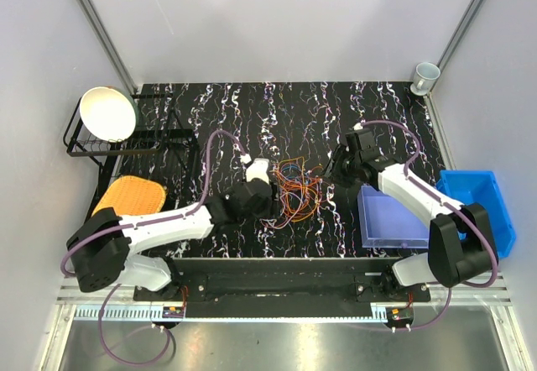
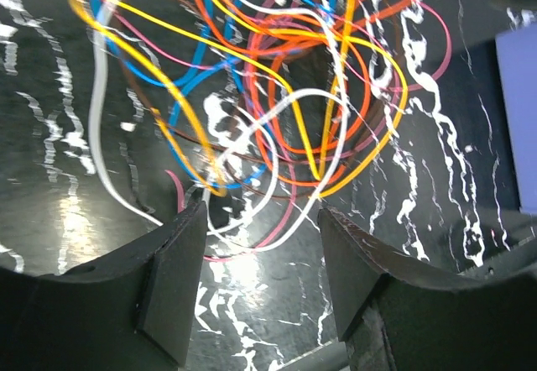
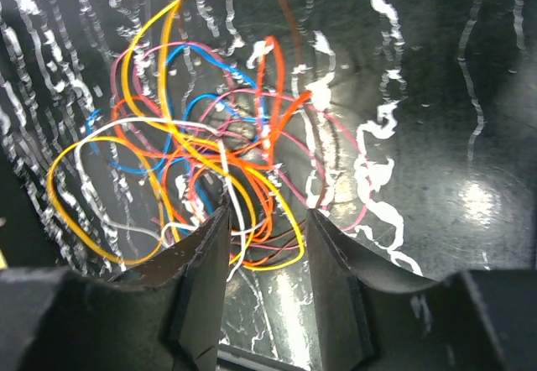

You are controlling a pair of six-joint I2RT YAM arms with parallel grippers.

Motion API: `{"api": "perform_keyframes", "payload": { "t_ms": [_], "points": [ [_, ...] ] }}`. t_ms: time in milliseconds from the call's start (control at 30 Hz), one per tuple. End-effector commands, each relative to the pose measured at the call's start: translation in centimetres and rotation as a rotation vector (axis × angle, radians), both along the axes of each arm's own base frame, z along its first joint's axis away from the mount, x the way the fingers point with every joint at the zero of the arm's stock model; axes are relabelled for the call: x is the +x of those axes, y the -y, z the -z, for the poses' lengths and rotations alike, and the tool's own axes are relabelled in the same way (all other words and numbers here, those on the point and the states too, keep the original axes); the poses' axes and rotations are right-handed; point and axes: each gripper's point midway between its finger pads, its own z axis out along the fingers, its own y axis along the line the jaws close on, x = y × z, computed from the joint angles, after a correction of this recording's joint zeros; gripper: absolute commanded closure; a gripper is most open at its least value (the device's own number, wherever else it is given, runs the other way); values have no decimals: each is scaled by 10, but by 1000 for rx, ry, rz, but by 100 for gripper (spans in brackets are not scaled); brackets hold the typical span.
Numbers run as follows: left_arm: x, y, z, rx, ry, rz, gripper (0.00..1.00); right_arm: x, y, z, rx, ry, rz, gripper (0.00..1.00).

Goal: Untangle the cables

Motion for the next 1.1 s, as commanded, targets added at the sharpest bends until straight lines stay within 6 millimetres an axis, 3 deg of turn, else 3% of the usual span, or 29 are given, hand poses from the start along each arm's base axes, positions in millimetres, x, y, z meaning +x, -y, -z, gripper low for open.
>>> {"api": "perform_keyframes", "payload": {
  "t_ms": [0, 267, 700, 800, 933, 1000, 1067],
  "points": [
    [5, 22, -13, -40, 46, 1, 41, -5, 15, 13, -50, -15, 81, 52],
    [7, 39, -16, -63, 49, 30, 40, -16, 17, 34, -64, -77, 73, 48],
    [0, 50, -5, -62, 28, 65, 40, -1, 12, 67, -88, -101, 69, 52],
    [1, 51, -4, -60, 29, 67, 40, 1, 14, 70, -99, -103, 71, 57],
    [1, 51, -4, -56, 31, 69, 40, 4, 17, 70, -120, -93, 82, 71],
    [1, 50, -3, -51, 32, 70, 40, 6, 19, 67, -128, -86, 82, 99],
    [0, 50, -3, -51, 34, 71, 40, 9, 22, 56, -150, -62, 81, 100]
  ]
}}
